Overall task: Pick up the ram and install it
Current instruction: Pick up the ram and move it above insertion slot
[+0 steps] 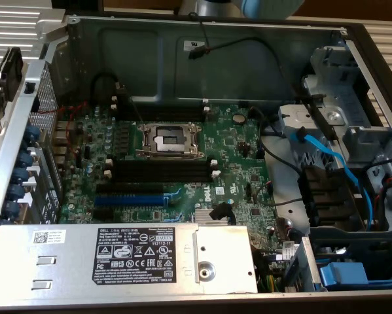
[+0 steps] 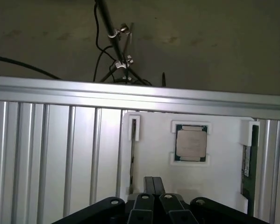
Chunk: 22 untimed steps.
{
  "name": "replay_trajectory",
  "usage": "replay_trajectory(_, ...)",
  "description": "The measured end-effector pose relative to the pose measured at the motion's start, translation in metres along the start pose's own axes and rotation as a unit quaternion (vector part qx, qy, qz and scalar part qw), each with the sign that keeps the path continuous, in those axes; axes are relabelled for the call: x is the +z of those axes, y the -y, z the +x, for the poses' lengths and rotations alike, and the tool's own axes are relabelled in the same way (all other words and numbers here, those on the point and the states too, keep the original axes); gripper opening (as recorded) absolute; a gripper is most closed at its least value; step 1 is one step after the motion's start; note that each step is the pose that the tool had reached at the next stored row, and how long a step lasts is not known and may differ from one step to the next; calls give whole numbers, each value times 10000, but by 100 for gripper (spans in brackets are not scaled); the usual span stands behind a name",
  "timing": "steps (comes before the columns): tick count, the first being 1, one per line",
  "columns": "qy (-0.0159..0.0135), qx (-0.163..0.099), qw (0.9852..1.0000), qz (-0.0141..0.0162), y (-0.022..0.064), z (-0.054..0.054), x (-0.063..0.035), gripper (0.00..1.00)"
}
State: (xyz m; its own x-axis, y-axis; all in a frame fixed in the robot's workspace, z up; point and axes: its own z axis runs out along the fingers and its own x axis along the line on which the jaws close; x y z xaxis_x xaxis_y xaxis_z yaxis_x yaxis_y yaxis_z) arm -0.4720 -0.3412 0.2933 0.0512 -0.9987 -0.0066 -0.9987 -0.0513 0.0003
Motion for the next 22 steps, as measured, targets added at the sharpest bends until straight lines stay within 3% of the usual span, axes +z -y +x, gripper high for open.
replay_trajectory(15,0,0,10000,0,1,3,273,10)
replay_trajectory(22,5,0,10000,2,4,66,420,10)
